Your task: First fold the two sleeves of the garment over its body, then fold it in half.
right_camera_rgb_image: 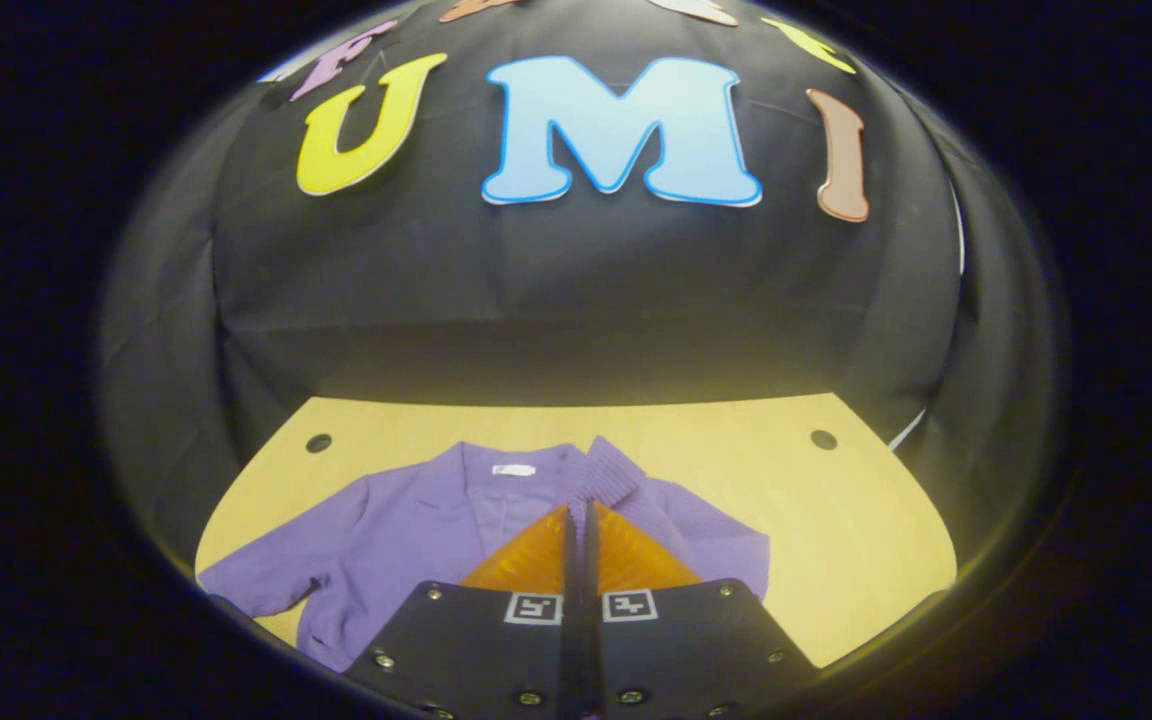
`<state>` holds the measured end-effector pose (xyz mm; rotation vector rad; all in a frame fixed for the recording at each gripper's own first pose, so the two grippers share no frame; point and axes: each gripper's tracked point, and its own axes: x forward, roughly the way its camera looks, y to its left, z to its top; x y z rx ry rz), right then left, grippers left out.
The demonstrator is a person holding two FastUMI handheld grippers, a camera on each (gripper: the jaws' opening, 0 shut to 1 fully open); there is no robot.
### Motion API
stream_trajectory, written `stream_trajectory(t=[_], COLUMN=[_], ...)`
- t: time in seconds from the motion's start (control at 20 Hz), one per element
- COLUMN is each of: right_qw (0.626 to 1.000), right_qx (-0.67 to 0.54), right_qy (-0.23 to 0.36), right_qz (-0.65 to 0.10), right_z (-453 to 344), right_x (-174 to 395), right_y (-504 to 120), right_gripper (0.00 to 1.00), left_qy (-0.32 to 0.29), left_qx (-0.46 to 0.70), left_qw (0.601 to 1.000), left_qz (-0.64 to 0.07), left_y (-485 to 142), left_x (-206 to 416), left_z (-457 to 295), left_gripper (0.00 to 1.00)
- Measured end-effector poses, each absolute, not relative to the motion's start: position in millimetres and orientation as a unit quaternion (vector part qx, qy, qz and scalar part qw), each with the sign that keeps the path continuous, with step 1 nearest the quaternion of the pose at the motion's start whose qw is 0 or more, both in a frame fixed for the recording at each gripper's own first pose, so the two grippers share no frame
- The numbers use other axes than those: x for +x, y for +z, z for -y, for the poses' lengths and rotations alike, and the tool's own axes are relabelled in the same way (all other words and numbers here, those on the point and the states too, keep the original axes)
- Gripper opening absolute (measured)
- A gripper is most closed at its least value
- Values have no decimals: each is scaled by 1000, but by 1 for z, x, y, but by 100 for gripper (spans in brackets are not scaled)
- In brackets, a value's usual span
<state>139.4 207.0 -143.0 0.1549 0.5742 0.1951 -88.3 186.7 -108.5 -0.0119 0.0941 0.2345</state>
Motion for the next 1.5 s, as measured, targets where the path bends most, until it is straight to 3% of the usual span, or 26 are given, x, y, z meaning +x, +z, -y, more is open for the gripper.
stream_trajectory(t=[0.75,1.1,1.15,1.25,1.5], right_qw=[920,904,904,903,906], right_qx=[-14,-33,-37,-33,-36], right_qy=[205,233,232,244,273], right_qz=[-334,-357,-357,-352,-322], right_z=[-350,-376,-375,-382,-390], right_x=[130,120,119,116,106], right_y=[-214,-244,-242,-237,-220], right_gripper=[1,2,6,2,46], left_qy=[220,239,239,239,235], left_qx=[-10,-15,-15,-17,-26], left_qw=[969,963,963,964,965], left_qz=[-111,-121,-121,-118,-116], left_y=[-175,-190,-189,-190,-195], left_x=[-161,-177,-176,-174,-161], left_z=[-273,-286,-287,-289,-294], left_gripper=[95,96,96,96,96])
